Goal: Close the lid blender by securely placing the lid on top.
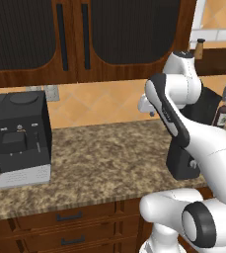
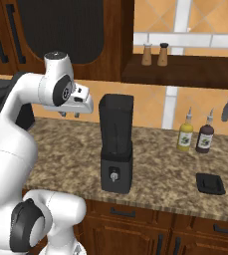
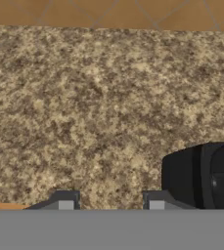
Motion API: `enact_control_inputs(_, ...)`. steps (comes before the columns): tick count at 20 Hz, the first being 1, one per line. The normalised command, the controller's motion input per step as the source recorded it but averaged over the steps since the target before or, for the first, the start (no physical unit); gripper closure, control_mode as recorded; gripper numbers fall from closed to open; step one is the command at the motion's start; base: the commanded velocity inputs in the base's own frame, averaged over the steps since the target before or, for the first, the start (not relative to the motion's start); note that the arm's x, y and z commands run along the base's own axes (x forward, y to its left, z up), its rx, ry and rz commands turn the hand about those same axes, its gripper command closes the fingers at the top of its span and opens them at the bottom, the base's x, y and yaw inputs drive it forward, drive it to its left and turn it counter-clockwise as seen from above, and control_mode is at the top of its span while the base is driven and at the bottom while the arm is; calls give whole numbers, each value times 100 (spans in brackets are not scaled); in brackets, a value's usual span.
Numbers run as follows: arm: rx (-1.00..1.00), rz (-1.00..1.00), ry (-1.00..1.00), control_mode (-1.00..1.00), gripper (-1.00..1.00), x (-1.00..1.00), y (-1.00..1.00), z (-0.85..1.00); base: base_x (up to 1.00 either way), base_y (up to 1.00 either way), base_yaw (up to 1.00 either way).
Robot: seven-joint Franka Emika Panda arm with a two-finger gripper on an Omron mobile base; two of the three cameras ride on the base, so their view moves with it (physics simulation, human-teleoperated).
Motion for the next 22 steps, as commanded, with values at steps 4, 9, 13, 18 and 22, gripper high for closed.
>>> enact_control_inputs(4,0,0,0,-100,-100,-19,0,0,0,0,0)
enact_control_inputs(9,0,0,0,-100,-100,-29,0,0,0,0,0)
enact_control_inputs(13,0,0,0,-100,-100,-21,0,0,0,0,0)
enact_control_inputs(18,0,0,0,-100,-100,-1,0,0,0,0,0)
enact_control_inputs(22,0,0,0,-100,-100,-20,0,0,0,0,0)
